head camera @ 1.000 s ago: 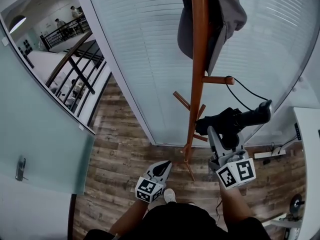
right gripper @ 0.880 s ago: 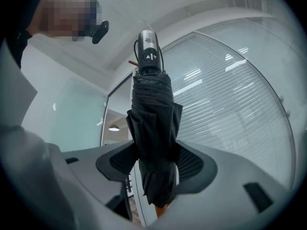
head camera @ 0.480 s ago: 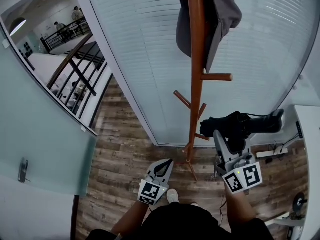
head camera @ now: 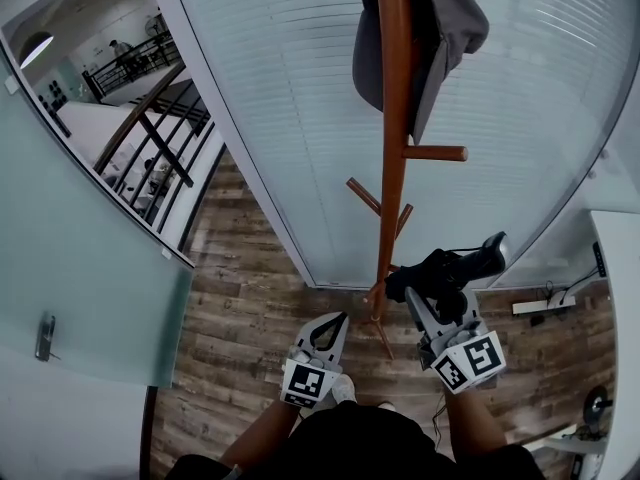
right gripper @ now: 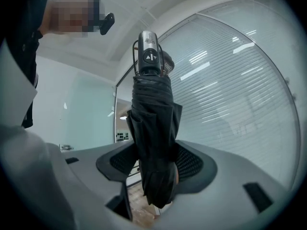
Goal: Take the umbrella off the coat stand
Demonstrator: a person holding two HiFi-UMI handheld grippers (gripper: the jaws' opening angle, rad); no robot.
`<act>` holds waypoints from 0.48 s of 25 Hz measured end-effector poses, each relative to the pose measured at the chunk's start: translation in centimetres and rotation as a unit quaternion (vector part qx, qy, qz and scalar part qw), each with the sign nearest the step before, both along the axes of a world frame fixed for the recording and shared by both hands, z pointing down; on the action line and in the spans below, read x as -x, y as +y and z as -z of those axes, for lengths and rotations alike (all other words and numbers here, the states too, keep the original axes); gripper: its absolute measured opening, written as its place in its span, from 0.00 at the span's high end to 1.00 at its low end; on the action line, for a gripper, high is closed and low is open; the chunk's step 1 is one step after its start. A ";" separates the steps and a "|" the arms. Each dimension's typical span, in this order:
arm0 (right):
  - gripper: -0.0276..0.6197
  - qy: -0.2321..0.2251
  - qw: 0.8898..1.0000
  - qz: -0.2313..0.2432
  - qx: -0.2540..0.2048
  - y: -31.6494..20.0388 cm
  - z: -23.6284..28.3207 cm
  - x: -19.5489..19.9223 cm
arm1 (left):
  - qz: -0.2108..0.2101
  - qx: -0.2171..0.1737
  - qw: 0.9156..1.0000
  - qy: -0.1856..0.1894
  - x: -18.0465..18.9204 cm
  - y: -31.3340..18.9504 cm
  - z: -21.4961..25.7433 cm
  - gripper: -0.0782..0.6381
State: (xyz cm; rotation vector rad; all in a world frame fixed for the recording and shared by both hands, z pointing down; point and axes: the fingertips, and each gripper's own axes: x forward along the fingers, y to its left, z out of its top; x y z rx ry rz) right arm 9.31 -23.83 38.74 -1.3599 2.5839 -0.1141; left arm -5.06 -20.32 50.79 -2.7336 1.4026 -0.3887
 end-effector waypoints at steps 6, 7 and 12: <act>0.58 0.021 0.999 0.022 0.017 0.4 -3.2 0.6 | 0.027 0.018 0.999 0.040 0.9 -1.1 0.5 0.87; 0.58 0.022 0.999 0.022 0.018 0.6 -3.8 0.6 | 0.032 0.023 0.998 0.050 1.0 -1.3 0.4 0.87; 0.58 0.033 0.999 0.009 0.034 1.9 -7.3 1.1 | 0.060 0.018 0.994 0.094 1.4 -2.5 1.8 0.87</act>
